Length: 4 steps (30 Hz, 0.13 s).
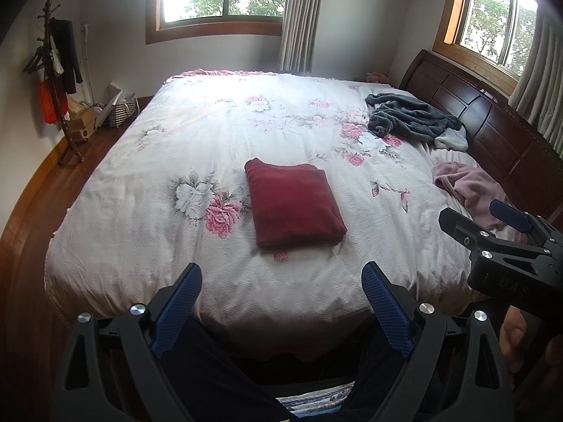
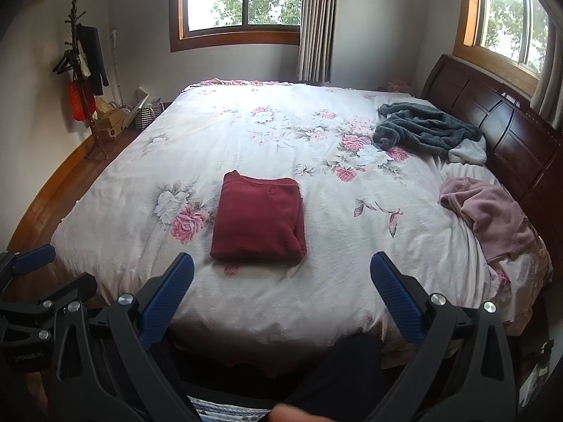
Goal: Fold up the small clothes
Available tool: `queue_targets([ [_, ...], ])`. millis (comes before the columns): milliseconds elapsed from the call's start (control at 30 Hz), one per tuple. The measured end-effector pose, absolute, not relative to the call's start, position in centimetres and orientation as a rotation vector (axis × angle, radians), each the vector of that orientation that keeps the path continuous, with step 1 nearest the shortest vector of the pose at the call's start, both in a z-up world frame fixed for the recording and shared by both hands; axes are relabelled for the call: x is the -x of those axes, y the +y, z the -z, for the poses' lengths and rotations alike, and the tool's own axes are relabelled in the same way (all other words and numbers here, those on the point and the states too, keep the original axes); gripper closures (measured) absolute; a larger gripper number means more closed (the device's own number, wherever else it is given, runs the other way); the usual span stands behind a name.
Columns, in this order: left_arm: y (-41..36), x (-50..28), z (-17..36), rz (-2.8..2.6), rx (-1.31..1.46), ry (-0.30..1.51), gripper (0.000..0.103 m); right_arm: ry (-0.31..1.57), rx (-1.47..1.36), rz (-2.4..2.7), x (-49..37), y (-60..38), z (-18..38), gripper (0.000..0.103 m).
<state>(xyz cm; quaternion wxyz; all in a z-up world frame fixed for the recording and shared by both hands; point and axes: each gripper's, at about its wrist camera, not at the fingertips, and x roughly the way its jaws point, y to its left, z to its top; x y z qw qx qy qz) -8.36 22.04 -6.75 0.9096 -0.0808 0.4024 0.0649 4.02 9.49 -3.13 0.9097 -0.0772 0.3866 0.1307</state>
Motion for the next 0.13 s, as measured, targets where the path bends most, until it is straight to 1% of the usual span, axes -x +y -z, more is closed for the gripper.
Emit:
queue_targets([
  [133, 22.02, 8.38, 6.77, -0.134, 0.167, 0.829, 0.011, 0.797, 0.156, -0.272, -3.97, 9.49, 3.06, 0.003],
])
